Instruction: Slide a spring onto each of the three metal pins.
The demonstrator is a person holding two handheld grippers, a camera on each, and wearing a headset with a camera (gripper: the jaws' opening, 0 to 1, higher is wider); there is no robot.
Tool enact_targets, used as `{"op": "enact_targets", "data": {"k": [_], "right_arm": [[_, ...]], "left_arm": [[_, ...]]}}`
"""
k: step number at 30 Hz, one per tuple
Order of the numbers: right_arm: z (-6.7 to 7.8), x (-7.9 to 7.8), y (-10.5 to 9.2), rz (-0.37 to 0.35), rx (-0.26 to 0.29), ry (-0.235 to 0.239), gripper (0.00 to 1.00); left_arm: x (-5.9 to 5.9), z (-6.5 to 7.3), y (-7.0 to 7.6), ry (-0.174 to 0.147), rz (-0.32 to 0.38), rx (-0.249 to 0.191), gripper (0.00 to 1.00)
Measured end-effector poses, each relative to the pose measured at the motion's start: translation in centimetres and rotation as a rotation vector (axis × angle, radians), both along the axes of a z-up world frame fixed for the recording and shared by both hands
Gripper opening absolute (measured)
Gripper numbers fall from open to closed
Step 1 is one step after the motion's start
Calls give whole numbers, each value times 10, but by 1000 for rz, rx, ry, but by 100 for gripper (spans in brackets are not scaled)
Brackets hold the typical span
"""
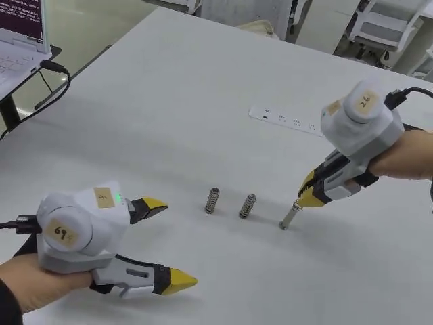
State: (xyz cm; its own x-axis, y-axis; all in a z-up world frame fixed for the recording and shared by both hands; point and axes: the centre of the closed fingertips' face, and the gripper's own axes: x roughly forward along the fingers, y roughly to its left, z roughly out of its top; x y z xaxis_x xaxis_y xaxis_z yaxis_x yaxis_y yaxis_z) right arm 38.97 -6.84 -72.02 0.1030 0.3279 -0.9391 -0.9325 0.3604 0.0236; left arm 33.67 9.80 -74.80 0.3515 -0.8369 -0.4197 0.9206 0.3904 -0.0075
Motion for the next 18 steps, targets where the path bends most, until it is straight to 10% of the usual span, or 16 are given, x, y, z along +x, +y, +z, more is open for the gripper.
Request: {"op": "enact_targets", "data": {"k": [18], "right_arm": [[-11,2,0,-2,-7,12,8]], "left_arm": [[1,-1,2,6,3,0,70]]}}
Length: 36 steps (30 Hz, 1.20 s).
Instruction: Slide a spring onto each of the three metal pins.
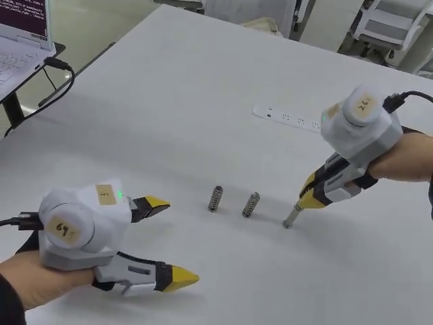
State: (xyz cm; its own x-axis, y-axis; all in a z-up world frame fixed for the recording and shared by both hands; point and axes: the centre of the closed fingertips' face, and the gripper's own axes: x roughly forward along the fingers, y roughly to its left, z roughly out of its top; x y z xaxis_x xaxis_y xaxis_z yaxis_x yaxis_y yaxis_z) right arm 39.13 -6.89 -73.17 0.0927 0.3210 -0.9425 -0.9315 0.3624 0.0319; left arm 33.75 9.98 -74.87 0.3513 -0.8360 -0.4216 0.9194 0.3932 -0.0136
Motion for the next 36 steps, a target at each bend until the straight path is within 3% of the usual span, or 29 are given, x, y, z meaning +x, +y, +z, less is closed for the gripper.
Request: {"op": "enact_targets", "data": {"k": [27,36], "right_arm": [[-38,2,2,-4,-8,10,8],[-44,-2,5,0,-16,5,9]], "left_arm": [[0,-1,-3,9,-5,1,69],[-1,-1,-3,11,-7,1,68]]}}
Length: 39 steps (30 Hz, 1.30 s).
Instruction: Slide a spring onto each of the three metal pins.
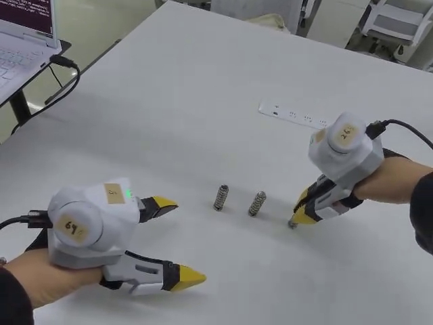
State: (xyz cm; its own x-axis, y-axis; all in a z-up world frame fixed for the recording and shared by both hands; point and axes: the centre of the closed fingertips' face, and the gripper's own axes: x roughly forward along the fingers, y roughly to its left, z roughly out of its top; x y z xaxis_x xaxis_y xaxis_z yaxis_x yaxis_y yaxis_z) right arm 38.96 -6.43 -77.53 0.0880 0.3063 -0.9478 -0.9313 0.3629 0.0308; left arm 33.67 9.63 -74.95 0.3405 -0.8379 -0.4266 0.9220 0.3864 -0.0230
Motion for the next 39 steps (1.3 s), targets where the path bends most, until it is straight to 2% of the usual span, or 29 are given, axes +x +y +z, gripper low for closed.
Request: {"op": "enact_targets", "data": {"k": [17,22,26,39], "right_arm": [[-2,-3,0,-10,10,1,9],[-2,-3,-1,-15,11,0,13],[-1,-2,-1,-26,22,-5,17],[-1,2,-3,-74,58,-41,45]], "left_arm": [[-1,0,-1,4,-4,-1,67],[0,0,-1,5,-3,-3,68],[0,0,-1,4,-3,-2,68],[0,0,-1,7,-4,1,68]]}}
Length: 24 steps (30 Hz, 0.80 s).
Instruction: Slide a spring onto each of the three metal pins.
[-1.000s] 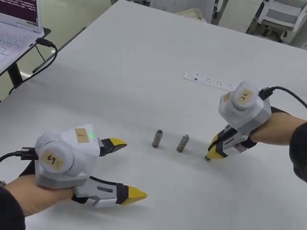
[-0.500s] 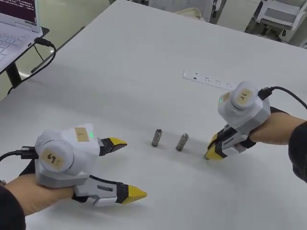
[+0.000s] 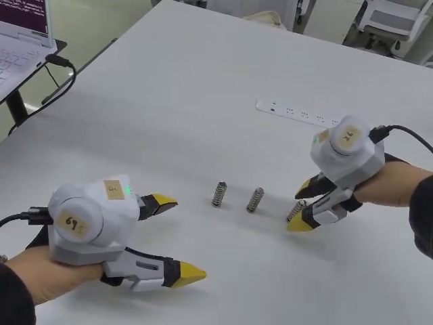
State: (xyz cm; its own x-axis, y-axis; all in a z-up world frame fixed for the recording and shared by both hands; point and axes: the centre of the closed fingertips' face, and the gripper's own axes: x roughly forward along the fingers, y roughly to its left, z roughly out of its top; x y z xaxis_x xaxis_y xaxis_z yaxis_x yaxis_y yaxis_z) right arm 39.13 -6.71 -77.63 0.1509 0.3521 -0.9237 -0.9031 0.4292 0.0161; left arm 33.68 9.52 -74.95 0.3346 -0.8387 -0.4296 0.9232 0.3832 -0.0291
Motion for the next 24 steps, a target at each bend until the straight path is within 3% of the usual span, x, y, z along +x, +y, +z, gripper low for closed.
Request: {"op": "enact_targets", "data": {"k": [8,13,15,24], "right_arm": [[2,4,-2,-43,27,-42,67],[4,6,-3,-87,62,-72,87],[5,12,-5,-101,70,-112,96],[13,15,-7,-164,173,-162,100]], "left_arm": [[-1,0,-1,3,-5,3,69],[-2,1,-3,2,-6,3,69],[-2,1,-3,1,-7,4,69],[-3,2,-3,3,-5,8,69]]}}
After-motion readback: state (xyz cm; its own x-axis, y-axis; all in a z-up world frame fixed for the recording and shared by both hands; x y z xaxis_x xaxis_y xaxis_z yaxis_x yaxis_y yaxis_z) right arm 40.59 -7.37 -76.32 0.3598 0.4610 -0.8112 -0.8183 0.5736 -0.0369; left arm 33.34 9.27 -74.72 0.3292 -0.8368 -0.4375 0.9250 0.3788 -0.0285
